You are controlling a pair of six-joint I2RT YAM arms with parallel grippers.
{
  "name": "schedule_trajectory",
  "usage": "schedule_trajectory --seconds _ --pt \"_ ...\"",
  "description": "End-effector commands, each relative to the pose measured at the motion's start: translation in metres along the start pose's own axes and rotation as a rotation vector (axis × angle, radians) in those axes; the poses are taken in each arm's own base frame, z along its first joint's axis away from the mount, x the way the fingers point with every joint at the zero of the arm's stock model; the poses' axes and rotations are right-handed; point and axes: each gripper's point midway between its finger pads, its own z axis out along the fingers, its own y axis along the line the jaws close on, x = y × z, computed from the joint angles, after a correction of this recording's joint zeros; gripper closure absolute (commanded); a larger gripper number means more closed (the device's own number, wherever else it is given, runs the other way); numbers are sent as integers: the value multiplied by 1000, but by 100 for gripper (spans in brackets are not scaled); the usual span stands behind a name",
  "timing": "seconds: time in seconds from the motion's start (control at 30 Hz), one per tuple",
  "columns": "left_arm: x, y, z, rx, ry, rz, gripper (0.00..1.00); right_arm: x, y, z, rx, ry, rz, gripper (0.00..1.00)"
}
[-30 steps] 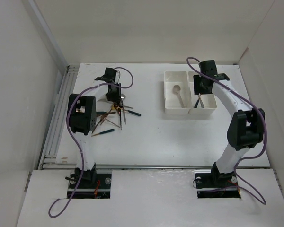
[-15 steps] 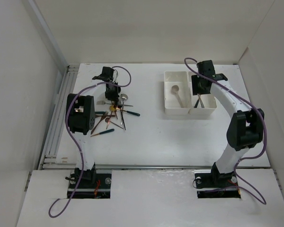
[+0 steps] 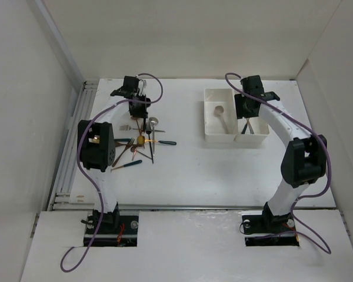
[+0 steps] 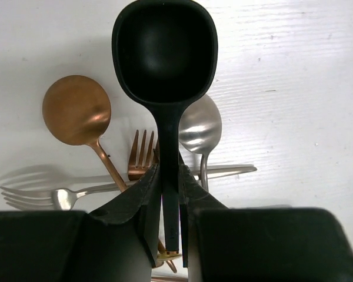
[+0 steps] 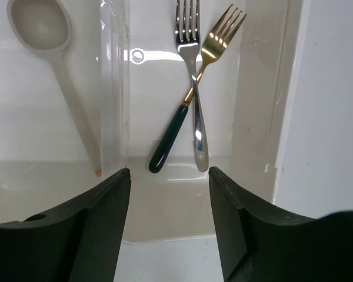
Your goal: Sort the eating utensils into containers
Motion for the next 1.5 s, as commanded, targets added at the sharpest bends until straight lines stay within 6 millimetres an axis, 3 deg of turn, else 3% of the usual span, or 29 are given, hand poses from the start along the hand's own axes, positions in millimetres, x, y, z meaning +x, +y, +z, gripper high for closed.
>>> schedule_trajectory --seconds 0.0,0.13,0.23,0.3,0.33,0.37,0.4,0.43,0.47,0.5,0.53,0.6,0.63,0.67,0.7,0.73,0.77,0.9,1.17,1.23,1.3,1.47 --pt "-33 -9 -36 26 -104 23 100 -21 0 -19 3 -71 0 39" --pt "-32 -11 -40 34 -102 23 100 -21 0 -19 3 -71 0 39" --pt "-43 -23 -51 93 -144 23 100 -34 6 -36 -40 -133 20 39" --pt "-55 -32 -66 123 -192 19 100 -47 29 -50 -117 -200 30 38" --pt "-64 -35 -74 131 -223 13 100 -54 39 -66 -161 -250 63 35" --pt "-73 -42 -87 154 -264 11 100 -60 58 -80 -245 -291 75 29" --pt "-78 -45 -94 163 -287 -14 100 -52 92 -91 -337 -311 59 26" --pt "-83 -49 -102 181 -308 -27 100 -77 112 -123 -445 -456 95 25" --pt "-86 -56 -110 195 -328 -34 100 -81 136 -142 -562 -502 152 20" --pt "-95 -68 -135 225 -383 -58 100 -70 219 -192 -896 -585 152 16" --pt "-95 -68 -136 225 -384 -58 100 -70 219 -193 -899 -586 152 16" --pt "-97 -74 -145 229 -401 -60 100 -81 253 -208 -993 -617 190 14" --pt "-94 -81 -152 240 -403 -49 100 -91 272 -229 -1059 -635 177 14" --pt "-95 -80 -156 234 -414 -50 100 -93 284 -231 -1089 -621 169 14" --pt "-92 -85 -158 241 -412 -42 100 -92 299 -215 -1102 -579 159 14" --pt "-89 -85 -165 243 -420 -41 100 -90 312 -221 -1159 -554 141 14" --pt "-86 -89 -168 250 -420 -34 100 -103 315 -231 -1182 -580 138 14" --pt "-82 -88 -179 249 -449 -31 100 -103 342 -217 -1205 -531 145 14" --pt "-68 -91 -192 277 -451 -43 100 -106 371 -201 -1225 -485 171 23" --pt "-62 -93 -189 296 -435 -51 100 -112 372 -207 -1242 -505 169 26" --pt "-57 -93 -186 305 -419 -61 100 -107 380 -192 -1234 -473 174 29" --pt "-60 -101 -191 342 -424 -60 100 -105 390 -176 -1221 -441 198 34"
